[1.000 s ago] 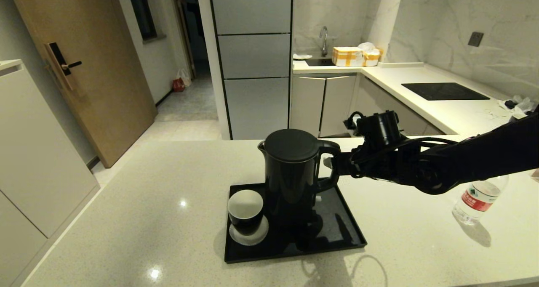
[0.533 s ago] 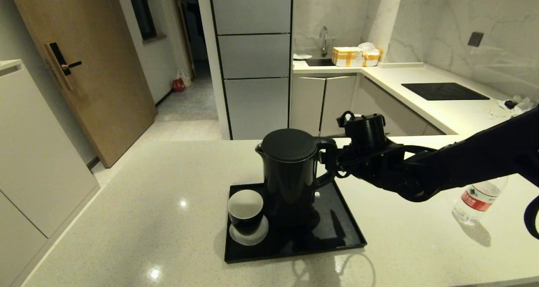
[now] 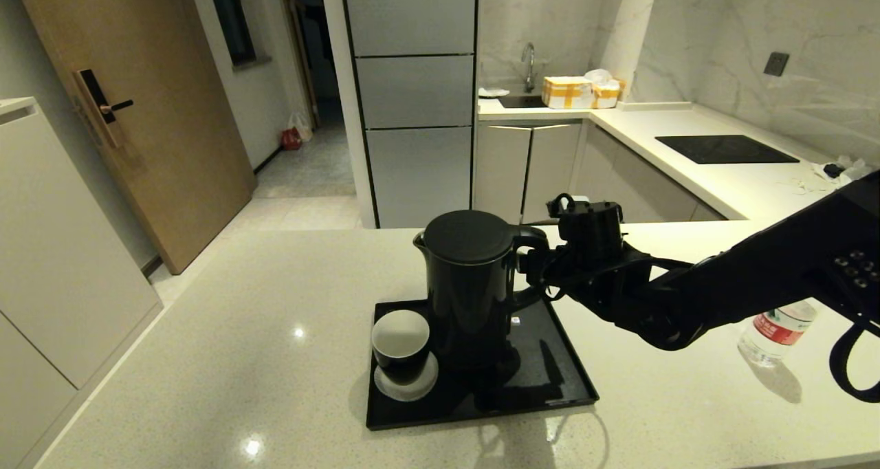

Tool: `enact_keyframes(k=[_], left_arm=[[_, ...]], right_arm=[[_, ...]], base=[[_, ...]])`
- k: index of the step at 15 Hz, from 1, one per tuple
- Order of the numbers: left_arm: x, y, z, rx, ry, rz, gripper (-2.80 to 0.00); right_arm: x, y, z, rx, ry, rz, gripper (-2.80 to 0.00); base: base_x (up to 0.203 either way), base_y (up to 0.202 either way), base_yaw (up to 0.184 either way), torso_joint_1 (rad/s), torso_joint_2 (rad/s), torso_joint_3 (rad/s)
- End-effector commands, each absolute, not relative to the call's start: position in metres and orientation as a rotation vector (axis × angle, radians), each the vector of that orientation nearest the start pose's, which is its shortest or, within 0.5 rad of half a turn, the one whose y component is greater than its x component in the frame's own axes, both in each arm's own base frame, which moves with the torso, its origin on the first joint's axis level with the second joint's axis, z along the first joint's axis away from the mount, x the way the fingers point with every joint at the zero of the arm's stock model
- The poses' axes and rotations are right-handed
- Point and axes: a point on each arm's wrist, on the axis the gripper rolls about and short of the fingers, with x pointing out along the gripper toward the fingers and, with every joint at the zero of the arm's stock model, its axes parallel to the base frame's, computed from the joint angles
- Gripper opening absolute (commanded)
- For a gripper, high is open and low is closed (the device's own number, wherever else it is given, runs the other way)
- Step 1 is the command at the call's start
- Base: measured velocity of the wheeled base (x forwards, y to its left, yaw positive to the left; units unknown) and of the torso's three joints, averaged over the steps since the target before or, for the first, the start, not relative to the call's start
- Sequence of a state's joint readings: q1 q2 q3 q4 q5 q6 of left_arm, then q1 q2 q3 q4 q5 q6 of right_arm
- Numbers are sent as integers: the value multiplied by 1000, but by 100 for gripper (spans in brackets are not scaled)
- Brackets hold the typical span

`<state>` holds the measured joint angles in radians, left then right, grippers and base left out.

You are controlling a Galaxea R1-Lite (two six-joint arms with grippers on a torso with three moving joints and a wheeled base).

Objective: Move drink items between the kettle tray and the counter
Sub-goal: Pick up the kettle

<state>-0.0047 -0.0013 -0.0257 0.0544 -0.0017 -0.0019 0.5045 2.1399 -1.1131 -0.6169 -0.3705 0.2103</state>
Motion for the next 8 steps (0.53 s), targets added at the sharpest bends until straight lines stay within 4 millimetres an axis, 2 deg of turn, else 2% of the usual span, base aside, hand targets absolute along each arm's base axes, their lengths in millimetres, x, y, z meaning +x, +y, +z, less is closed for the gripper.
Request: enact_keyframes(k=[1, 2, 3, 8], left_arm=[[-25, 0, 77, -3, 29, -6, -280], [-25, 0, 77, -2, 27, -6, -280], [-25, 0, 77, -2, 27, -6, -280], [-25, 0, 77, -2, 27, -6, -280]], right_arm=[[362, 191, 97, 30, 377, 91, 0], [363, 191, 96, 28, 376, 91, 0], [364, 191, 95, 30, 371, 88, -280], [362, 190, 101, 35, 357, 89, -280]], base=[[0, 0, 0, 0, 0, 0], [0, 0, 0, 0, 0, 0], [0, 0, 0, 0, 0, 0], [0, 0, 0, 0, 0, 0]])
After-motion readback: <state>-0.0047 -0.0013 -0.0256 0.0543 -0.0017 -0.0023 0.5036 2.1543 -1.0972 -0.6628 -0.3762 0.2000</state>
